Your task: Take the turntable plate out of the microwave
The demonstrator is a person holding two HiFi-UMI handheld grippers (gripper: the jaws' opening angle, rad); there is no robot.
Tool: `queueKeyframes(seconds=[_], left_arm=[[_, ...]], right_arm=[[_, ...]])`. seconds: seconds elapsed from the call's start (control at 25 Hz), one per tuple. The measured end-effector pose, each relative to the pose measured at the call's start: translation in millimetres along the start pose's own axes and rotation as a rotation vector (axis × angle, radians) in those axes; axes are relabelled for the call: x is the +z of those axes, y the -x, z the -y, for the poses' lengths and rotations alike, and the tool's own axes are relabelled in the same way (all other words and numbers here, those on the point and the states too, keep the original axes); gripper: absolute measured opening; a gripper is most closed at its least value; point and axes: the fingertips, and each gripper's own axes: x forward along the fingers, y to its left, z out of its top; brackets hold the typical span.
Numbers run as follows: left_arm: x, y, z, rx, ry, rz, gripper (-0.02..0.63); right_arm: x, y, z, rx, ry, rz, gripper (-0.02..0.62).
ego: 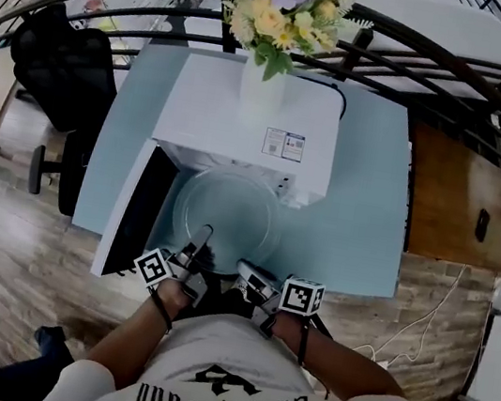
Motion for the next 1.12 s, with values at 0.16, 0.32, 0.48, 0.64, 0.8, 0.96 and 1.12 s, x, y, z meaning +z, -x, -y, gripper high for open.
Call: queueKeyframes(seconds=[0.16,0.32,0.48,0.64,0.8,0.96,1.12], left_arm=[[0,3,22,-0.014,-0.02,-0.004,0.077],[2,8,39,-0.023,-0.035,0.001,0.077],[8,12,54,-0.036,-0.048,0.003,0.077],[15,14,67,-0.05,-0.065,-0.014,0.077],[26,21,78,-0.073,-0.071,-0.044,0.077],[36,33,89,-0.095,-0.083,-0.1,0.075],[43,51,101,-0.11,-0.07,-0.164,0.075]], right_arm=[[2,4,-22,0.029,0.017,0.007,0.058],[2,5,-37,0.045,0.038,0.006,0.06],[2,2,-52,0.063,0.054,0.018,0.06],[1,-2,-65,0.075,0.071,0.041,0.06],[-3,-10,-77,0.074,0.095,0.077,0.06],[-16,-18,-94,0.056,0.116,0.138,0.061],[-38,-27,-112,0.045,0.109,0.215,0.061]])
